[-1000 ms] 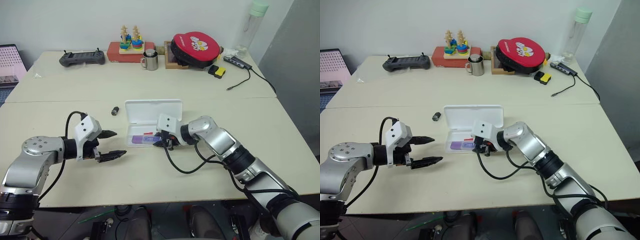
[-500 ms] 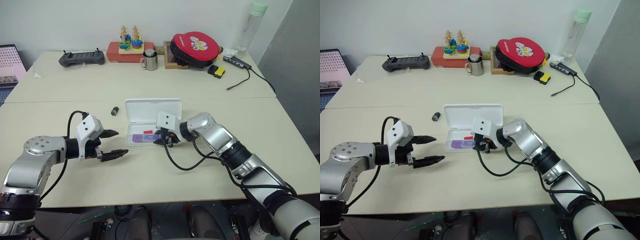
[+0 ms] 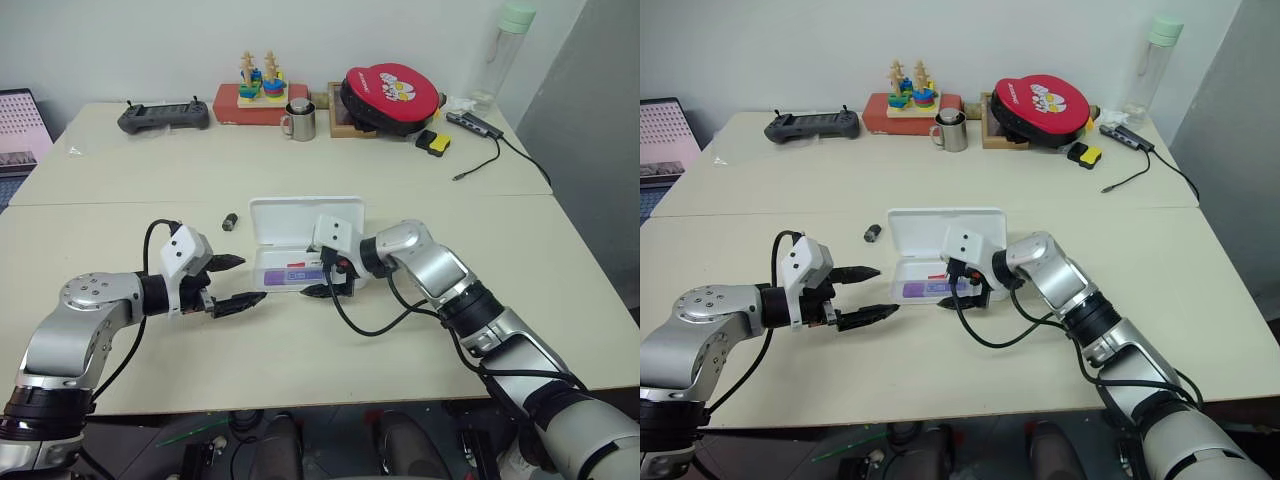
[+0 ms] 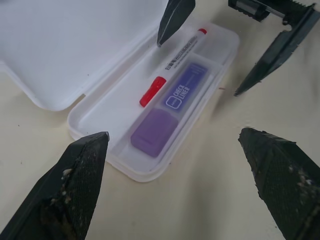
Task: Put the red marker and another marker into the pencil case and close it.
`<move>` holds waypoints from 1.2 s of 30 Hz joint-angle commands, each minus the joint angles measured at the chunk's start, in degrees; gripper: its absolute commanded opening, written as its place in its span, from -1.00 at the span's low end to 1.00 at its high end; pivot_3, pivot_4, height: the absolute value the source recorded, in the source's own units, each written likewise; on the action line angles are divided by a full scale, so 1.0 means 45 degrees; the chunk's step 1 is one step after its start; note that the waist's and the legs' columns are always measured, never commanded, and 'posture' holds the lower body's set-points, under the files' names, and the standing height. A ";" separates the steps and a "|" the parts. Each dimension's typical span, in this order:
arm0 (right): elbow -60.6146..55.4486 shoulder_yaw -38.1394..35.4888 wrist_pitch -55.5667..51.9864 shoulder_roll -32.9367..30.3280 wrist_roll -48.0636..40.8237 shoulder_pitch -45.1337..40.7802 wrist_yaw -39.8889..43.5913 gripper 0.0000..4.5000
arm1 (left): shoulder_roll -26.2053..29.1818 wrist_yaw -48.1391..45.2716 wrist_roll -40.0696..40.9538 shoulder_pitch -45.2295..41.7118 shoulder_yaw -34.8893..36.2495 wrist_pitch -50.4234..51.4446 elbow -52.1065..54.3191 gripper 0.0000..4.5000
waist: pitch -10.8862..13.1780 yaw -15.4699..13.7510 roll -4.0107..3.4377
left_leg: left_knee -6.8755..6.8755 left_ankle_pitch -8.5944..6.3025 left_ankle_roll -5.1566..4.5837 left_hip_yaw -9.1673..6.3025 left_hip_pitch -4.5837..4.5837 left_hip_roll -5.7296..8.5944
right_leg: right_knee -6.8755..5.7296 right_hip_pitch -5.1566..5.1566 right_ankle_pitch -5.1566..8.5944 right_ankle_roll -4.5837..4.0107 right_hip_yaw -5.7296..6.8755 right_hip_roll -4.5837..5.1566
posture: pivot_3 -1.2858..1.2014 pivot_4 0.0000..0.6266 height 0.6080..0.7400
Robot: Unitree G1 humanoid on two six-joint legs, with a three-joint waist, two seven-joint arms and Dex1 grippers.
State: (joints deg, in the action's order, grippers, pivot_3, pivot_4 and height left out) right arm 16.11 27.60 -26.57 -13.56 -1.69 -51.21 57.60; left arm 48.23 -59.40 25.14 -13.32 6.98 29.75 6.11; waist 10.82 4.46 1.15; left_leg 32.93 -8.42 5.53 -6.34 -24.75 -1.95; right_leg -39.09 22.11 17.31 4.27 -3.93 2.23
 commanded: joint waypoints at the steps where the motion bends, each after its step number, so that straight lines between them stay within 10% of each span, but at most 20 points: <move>1: -0.1660 -0.0926 -0.0416 -0.0088 -0.0994 0.0180 0.0445 1.00 | -0.0704 0.1476 0.0276 -0.0873 0.0981 0.0495 -0.0942 1.00 | 0.0001 -0.0049 -0.0002 | 0.0001 0.0000 0.0000 -0.0001 0.0000 0.0000 | -0.0008 -0.0001 0.0000 0.0000 0.0001 0.0000 | 0.03 -0.52 1.00; 11: -0.5519 -0.3714 -0.2683 -0.0096 -0.3479 0.1157 -0.1330 1.00 | -0.2034 0.4936 -0.1627 -0.3555 0.0813 -0.0293 -0.5681 1.00 | -0.0003 -0.0168 0.0004 | 0.0009 0.0001 -0.0001 -0.0024 0.0003 0.0000 | -0.0013 -0.0010 -0.0003 0.0005 0.0026 -0.0003 | 0.03 -0.52 1.00; 36: -0.6180 -0.3795 -0.2753 -0.0482 -0.3998 0.1163 -0.2914 1.00 | -0.4025 0.5986 -0.4108 -0.7879 -0.0428 -0.3478 -1.3456 0.87 | -0.0011 -0.0288 0.0017 | 0.0011 0.0045 0.0021 -0.0025 0.0001 0.0004 | -0.0015 -0.0015 -0.0029 0.0023 0.0028 -0.0002 | 0.03 -0.52 1.00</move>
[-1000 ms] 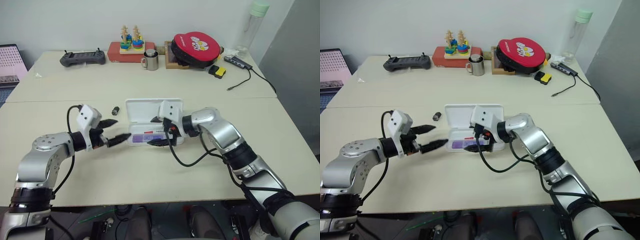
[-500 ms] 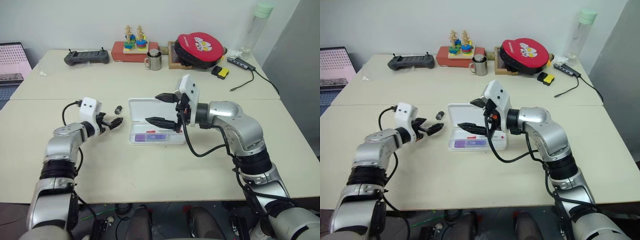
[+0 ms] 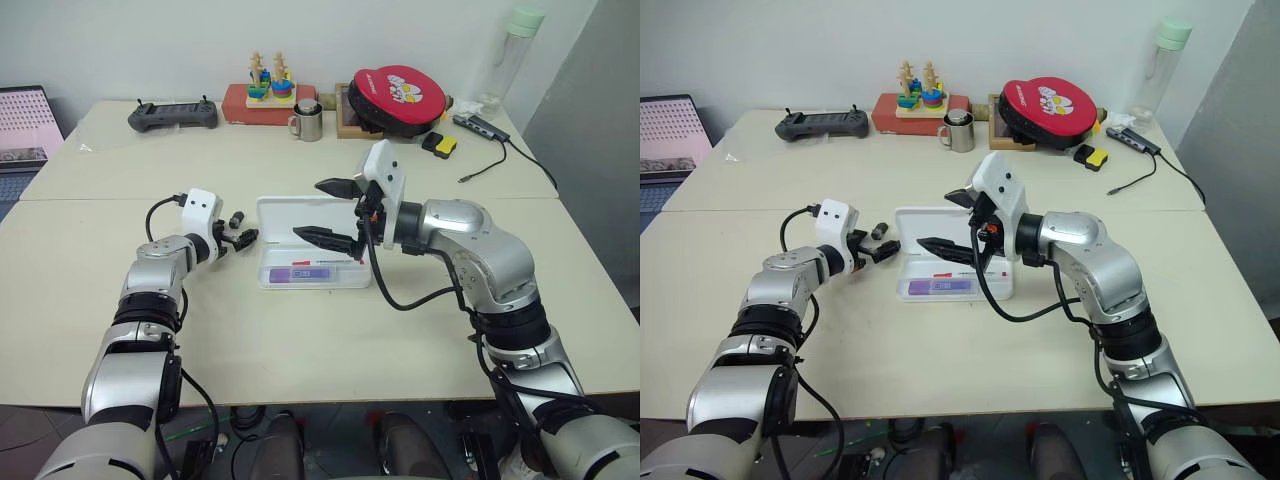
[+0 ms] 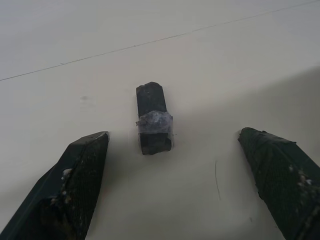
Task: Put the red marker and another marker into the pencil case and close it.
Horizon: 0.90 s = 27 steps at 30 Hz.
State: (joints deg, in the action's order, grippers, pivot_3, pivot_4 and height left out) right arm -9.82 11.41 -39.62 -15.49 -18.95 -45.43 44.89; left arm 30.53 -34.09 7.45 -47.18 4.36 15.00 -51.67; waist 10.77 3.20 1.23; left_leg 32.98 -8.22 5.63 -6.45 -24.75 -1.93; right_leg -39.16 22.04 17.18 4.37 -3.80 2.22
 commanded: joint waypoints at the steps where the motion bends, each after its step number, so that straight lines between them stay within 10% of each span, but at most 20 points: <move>1: -0.0395 -0.0205 0.0157 -0.0061 -0.0169 -0.0136 -0.0122 1.00 | -0.0104 0.0447 -0.0161 -0.0450 0.0217 -0.0281 -0.0782 0.80 | 0.0000 -0.0006 0.0000 | 0.0000 0.0004 -0.0004 -0.0001 0.0000 0.0000 | 0.0000 0.0000 -0.0003 0.0005 0.0002 0.0000 | 0.03 -0.52 1.00; 19: -0.0208 -0.0299 0.0281 -0.0318 -0.0222 -0.0178 -0.0238 1.00 | -0.0273 0.0388 -0.0228 -0.0476 0.0341 -0.0565 -0.1061 -0.74 | 0.0000 0.0005 0.0000 | -0.0001 0.0007 -0.0004 0.0001 -0.0001 0.0001 | 0.0009 -0.0001 -0.0008 0.0009 -0.0002 0.0000 | 0.03 -0.52 1.00; 27: -0.0448 -0.0490 0.0204 -0.0537 -0.0399 -0.0042 -0.0202 1.00 | -0.0276 0.0837 0.0997 0.0059 0.1704 -0.0084 0.0624 -0.82 | 0.0000 0.0016 0.0000 | -0.0002 0.0007 -0.0004 0.0001 -0.0001 0.0001 | 0.0011 -0.0001 -0.0008 0.0009 -0.0003 0.0000 | 0.03 -0.52 1.00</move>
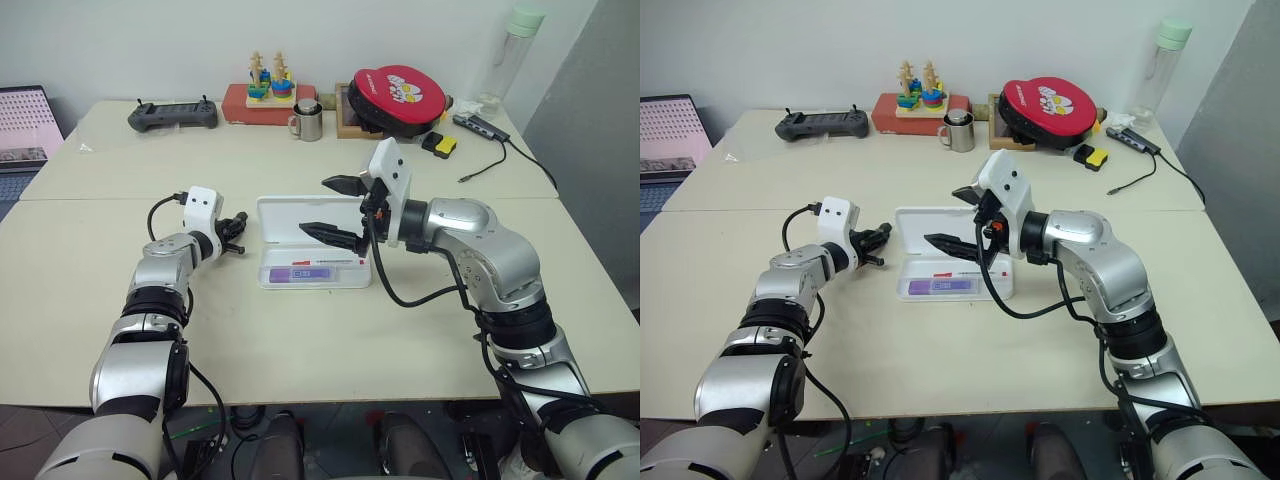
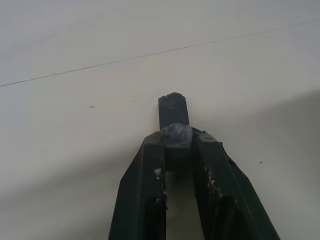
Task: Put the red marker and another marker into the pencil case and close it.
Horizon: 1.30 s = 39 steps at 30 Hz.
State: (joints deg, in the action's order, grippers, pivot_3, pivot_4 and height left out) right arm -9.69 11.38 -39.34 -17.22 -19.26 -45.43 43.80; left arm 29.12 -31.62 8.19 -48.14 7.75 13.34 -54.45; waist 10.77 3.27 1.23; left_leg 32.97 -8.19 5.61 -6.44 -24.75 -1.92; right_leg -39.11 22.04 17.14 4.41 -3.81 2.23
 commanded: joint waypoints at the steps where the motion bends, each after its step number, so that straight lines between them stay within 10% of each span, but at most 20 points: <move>1: -0.0543 -0.0555 0.0114 -0.0207 -0.0389 0.0000 0.0046 1.00 | -0.0047 0.0232 0.1238 0.0354 0.1299 0.0254 0.1804 -0.82 | 0.0000 0.0017 0.0000 | -0.0001 0.0000 0.0000 0.0000 0.0000 0.0000 | 0.0001 0.0000 0.0000 0.0000 -0.0002 0.0000 | 0.03 -0.52 1.00; 8: -0.1548 -0.1505 -0.0385 -0.1168 -0.1294 0.0510 0.0312 1.00 | -0.0892 -0.1886 0.5519 0.1386 0.2754 0.1746 0.8335 -0.82 | 0.0002 -0.0050 0.0003 | -0.0007 0.0001 0.0003 -0.0001 -0.0022 0.0000 | 0.0016 0.0002 -0.0002 -0.0004 0.0001 0.0008 | 0.03 -0.52 1.00; 15: -0.2714 -0.2178 -0.1083 -0.2925 -0.2142 0.1777 0.0853 1.00 | 0.0074 -0.5338 0.6715 0.3305 -0.0289 0.3969 1.3119 -0.82 | 0.0005 -0.0017 -0.0004 | -0.0012 -0.0001 0.0002 0.0020 -0.0004 0.0008 | 0.0017 -0.0016 0.0000 -0.0005 0.0002 0.0019 | 0.03 -0.52 1.00; 25: -0.4236 -0.1956 -0.1474 -0.4040 -0.2076 0.4339 0.0156 1.00 | 0.0069 -0.6519 0.1981 0.2469 -0.5055 0.1608 1.0106 -0.82 | 0.0005 -0.0013 -0.0002 | 0.0011 0.0009 -0.0014 0.0048 -0.0001 0.0008 | 0.0033 -0.0015 0.0015 0.0056 -0.0035 0.0014 | 0.03 -0.52 1.00; 39: -0.5190 -0.2284 -0.1975 -0.3954 -0.2351 0.4813 -0.1066 1.00 | -0.1478 -0.7177 0.0184 0.1241 -0.5727 -0.0869 0.6436 -0.82 | 0.0006 -0.0113 -0.0001 | 0.0004 0.0009 -0.0015 0.0043 -0.0019 0.0008 | 0.0036 -0.0001 0.0022 0.0047 -0.0030 0.0012 | 0.03 -0.52 1.00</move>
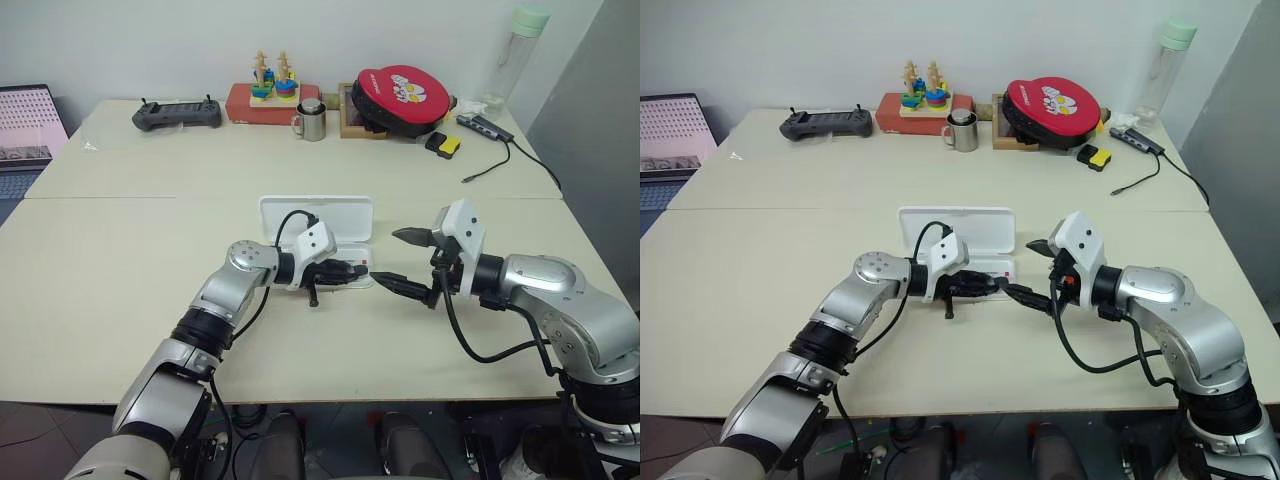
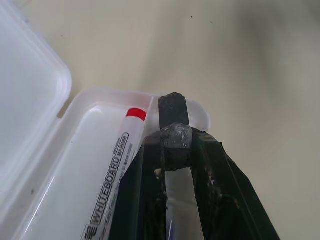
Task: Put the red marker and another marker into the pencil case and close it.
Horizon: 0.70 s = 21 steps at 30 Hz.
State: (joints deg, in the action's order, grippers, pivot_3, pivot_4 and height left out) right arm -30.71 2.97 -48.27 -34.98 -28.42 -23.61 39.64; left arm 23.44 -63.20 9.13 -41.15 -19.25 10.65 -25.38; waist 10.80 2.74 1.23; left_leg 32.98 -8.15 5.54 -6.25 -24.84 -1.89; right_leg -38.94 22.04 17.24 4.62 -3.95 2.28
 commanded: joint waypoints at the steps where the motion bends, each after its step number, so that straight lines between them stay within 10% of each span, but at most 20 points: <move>1: -0.0500 -0.0397 0.0011 0.0007 -0.0320 -0.0062 -0.0173 1.00 | -0.0261 -0.0166 -0.0093 -0.0359 0.0276 -0.0346 -0.0136 -0.82 | 0.0000 0.0005 0.0000 | 0.0000 0.0000 0.0000 0.0001 0.0000 0.0000 | 0.0000 0.0000 0.0000 0.0000 -0.0001 0.0001 | 0.03 -0.52 1.00; 4: -0.0468 -0.0351 0.0026 -0.0038 -0.0323 -0.0110 -0.0213 1.00 | -0.0353 -0.0514 0.0109 -0.0351 0.0380 -0.0134 -0.0062 -0.82 | 0.0000 0.0021 0.0000 | -0.0002 0.0000 0.0000 0.0000 0.0000 0.0000 | 0.0000 0.0000 0.0000 -0.0001 0.0000 0.0000 | 0.03 -0.52 1.00; 21: -0.0020 -0.0454 0.0304 -0.0080 -0.0466 -0.0672 -0.0165 1.00 | -0.0053 -0.0488 0.0297 -0.0162 0.1094 0.0853 0.1063 0.82 | 0.0000 0.0031 0.0000 | -0.0001 0.0000 0.0000 -0.0002 0.0000 0.0000 | -0.0002 -0.0001 0.0000 0.0001 0.0000 0.0000 | 0.03 -0.52 1.00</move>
State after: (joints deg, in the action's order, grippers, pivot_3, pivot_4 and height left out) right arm -30.20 2.95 -48.13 -35.17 -29.79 -24.84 38.68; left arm 22.65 -65.62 8.73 -41.58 -16.90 13.38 -24.50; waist 10.80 2.88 1.23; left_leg 32.98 -8.15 5.54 -6.26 -24.84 -1.89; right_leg -38.95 22.03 17.24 4.62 -3.95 2.28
